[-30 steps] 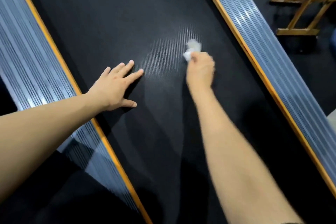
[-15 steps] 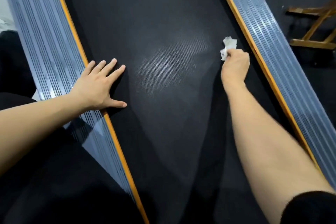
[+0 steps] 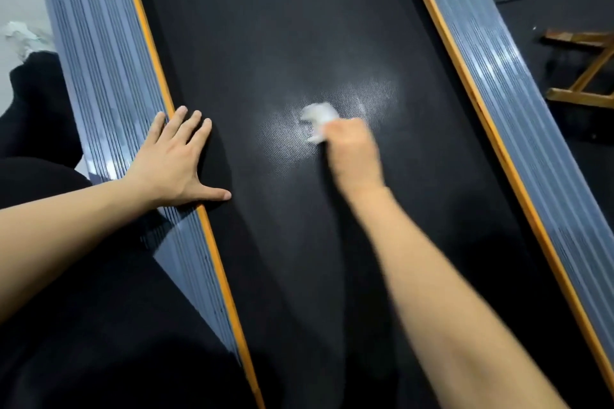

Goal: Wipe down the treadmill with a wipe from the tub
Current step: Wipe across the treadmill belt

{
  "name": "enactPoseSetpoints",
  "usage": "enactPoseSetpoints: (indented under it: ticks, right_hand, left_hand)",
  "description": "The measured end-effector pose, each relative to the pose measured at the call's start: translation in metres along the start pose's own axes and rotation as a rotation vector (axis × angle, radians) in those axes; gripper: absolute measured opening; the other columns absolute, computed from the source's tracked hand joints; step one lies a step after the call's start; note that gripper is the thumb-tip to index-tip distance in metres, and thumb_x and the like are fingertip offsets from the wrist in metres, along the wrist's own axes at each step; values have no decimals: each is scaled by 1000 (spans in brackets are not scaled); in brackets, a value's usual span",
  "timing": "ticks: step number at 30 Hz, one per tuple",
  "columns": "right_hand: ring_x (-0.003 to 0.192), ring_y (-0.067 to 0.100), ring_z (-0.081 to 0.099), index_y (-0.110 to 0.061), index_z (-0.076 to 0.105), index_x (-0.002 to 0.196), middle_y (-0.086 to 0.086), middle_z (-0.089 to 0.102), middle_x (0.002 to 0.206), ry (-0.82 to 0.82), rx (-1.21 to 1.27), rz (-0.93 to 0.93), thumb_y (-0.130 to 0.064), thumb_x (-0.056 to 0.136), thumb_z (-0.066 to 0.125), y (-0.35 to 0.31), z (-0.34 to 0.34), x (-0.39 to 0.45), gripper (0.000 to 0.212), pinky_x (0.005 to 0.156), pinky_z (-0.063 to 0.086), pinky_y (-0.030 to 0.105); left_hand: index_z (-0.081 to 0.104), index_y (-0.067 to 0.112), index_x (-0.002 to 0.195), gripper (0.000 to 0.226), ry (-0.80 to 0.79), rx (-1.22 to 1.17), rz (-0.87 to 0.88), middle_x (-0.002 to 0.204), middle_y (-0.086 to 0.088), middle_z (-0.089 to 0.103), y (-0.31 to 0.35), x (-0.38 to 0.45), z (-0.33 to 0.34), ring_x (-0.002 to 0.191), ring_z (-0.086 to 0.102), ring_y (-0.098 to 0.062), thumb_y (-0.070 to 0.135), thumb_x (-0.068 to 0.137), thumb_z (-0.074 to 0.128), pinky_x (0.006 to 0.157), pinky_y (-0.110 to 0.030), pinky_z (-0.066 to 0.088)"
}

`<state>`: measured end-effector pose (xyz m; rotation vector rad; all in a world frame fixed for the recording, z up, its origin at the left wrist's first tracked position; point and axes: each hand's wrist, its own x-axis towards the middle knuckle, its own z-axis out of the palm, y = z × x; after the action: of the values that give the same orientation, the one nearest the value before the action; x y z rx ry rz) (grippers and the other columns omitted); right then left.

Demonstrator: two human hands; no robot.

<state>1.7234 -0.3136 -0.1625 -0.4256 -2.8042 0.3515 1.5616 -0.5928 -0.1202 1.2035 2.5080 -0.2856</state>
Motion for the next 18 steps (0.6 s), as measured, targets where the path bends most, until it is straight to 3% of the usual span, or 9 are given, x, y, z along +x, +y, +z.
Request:
enactPoseSetpoints:
  ticks: [1,3,4,6,9,12,14,16,18]
  right_hand:
    - [88,16,66,-26,77,101,-1,75,95,56,-48,152,-18,93,55,42,-14,5,24,78,50,29]
    - [83,29,64,-13,77,96,12,73,89,94,-123,477,-9,89,44,102,-39,8,34,71,40,29]
    - [82,37,60,-8,74,96,17,70,90,117,-145,564,-7,88,37,112,-42,7,38,70,34,31]
    - [79,37,59,-11,72,93,16,70,89,135,-176,567,-8,90,38,86,-34,7,34,72,38,38]
    - [75,26,61,-11,72,91,6,70,86,88,183,294,-7,92,53,-36,-6,-9,19,71,45,35]
    - [91,25,58,-10,71,112,5,70,107,-59,355,-21,-12,97,58,-152,13,-51,20,81,47,36]
    - [95,25,56,-8,71,117,5,70,110,-95,348,-171,-12,95,61,-162,17,-63,24,84,48,36]
    - [90,26,56,-12,72,107,3,69,103,-74,258,-307,-14,96,60,-125,14,-49,16,81,47,36]
    - [86,27,59,-18,72,95,1,68,94,-57,170,-194,-18,95,61,-71,-3,-32,11,79,48,39]
  left_hand:
    - [7,10,162,151,-14,2,4,170,-13,9,0,0,-1,157,-7,-31,109,50,25,124,-49,-9]
    - [1,10,162,151,-42,24,5,170,-12,3,1,-1,-1,156,-12,-30,107,51,30,124,-49,-11]
    - [-1,10,162,151,-50,32,6,170,-11,2,1,-1,-1,156,-14,-30,107,51,31,123,-49,-12]
    - [-2,10,162,151,-50,34,10,170,-11,2,3,-1,-4,156,-14,-31,107,51,31,123,-50,-13]
    - [-3,11,162,150,-59,22,-4,171,-10,0,4,-2,-5,156,-15,-30,105,53,37,124,-50,-12]
    - [2,11,163,149,-46,10,0,171,-9,4,3,-3,-5,156,-13,-29,105,52,34,125,-50,-11]
    - [3,11,163,147,-53,-1,10,171,-9,5,3,-3,-6,156,-14,-29,103,53,35,125,-49,-12]
    - [2,11,163,146,-65,0,10,171,-9,4,2,-4,-7,156,-14,-29,100,56,46,125,-49,-12]
    - [1,11,163,145,-65,7,8,171,-9,3,2,-3,-7,156,-14,-29,99,57,50,124,-49,-12]
